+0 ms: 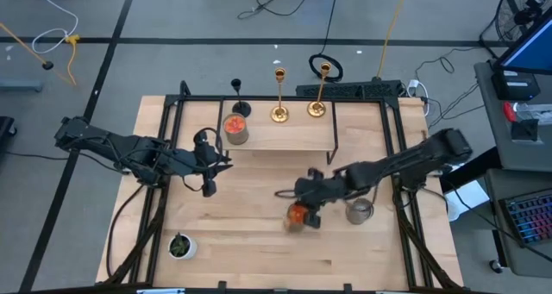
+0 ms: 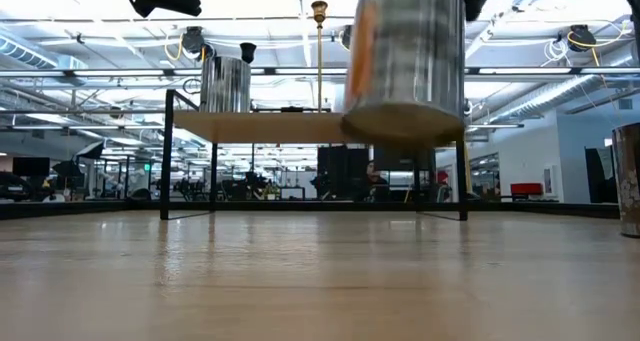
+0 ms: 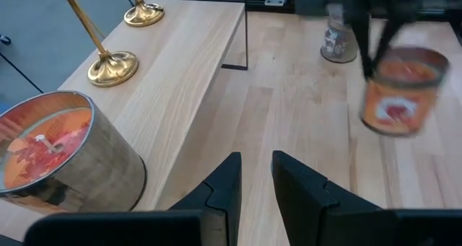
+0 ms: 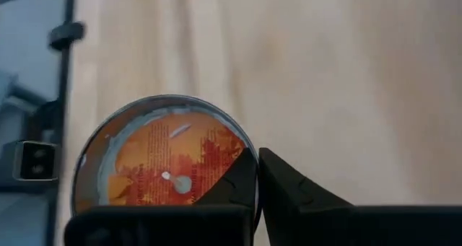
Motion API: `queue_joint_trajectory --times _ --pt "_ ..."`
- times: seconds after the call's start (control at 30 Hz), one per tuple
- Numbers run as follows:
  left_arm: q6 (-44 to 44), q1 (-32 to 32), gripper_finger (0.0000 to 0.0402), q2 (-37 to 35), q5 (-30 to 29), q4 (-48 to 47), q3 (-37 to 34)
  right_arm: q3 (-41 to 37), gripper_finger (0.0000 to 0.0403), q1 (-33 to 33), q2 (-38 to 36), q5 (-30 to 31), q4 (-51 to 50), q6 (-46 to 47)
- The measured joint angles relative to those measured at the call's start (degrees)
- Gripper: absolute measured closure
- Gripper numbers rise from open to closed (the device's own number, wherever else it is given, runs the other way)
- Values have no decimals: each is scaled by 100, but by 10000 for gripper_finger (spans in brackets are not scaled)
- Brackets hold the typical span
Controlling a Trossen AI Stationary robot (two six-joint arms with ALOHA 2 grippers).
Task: Pick & Place candle stick holders
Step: Put the orange scented candle on the shelf aligned with the gold candle holder
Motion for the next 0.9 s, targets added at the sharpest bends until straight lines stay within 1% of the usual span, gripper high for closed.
queue_joint_trajectory --times 0.13,0.27,0.4,0.53,0.63,0.8,0.9 --pt "4 0 316 0 0 5 0 2 401 -221 -680 345 -102 -323" --pt "9 0 316 0 -2 7 0 5 402 -584 -1363 341 -422 -511" --pt "35 0 316 0 -2 26 0 7 402 -1077 -1869 378 -906 -739" --pt "136 14 316 0 -20 38 0 11 402 -1615 -2105 716 -1072 -1194" --pt "131 51 316 0 -43 38 0 13 402 -2084 -2185 694 -1135 -1549" --pt "41 76 316 0 -56 38 0 15 402 -2857 -2175 691 -1414 -1859" --pt "25 74 316 0 -55 38 0 15 402 -3217 -2144 701 -1358 -1979"
